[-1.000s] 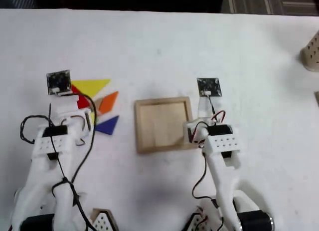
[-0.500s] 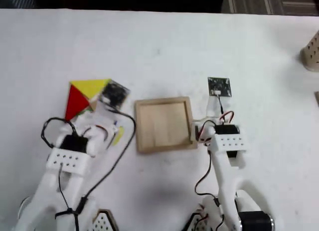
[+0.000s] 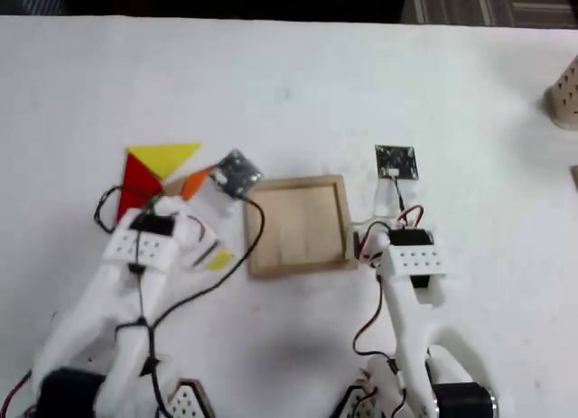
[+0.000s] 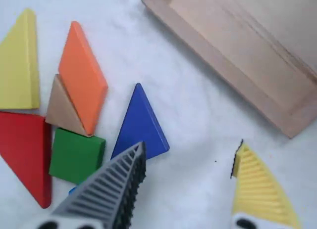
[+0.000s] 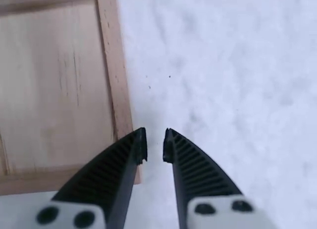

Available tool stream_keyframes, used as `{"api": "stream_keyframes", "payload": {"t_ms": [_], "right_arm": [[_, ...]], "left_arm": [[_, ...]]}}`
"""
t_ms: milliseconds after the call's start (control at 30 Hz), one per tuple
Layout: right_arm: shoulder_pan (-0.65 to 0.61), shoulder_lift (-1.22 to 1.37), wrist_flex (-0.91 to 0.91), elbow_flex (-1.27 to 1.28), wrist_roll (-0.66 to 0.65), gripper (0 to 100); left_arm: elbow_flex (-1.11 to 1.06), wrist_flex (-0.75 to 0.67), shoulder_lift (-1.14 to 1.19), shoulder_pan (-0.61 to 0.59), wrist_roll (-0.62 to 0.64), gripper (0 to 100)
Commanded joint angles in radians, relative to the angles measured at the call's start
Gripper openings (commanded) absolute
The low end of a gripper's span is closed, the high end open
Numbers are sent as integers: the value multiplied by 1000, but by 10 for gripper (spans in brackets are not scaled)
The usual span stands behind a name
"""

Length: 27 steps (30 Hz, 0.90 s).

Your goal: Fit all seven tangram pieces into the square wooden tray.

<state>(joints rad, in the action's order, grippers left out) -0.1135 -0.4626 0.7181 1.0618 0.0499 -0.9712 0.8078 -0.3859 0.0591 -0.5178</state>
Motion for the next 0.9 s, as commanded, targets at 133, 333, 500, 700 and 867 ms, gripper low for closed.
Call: {"api": "stream_keyframes", "payload": {"t_ms": [133,333,500,700,867], "right_arm": [[2,-42,-88,35,-14,62],[1,-42,-88,35,-14,63],[1,-44,-88,38,-14,63],[1,-39,-88,38,-14,63],[1,-39,-88,38,-14,63]], "left_arm": [[195,-63,194,-105,-94,302],[330,74,326,-88,-160,302],[463,175,452,-79,-164,302],[624,302,590,-87,-163,301],[663,341,621,-91,-187,301]]}}
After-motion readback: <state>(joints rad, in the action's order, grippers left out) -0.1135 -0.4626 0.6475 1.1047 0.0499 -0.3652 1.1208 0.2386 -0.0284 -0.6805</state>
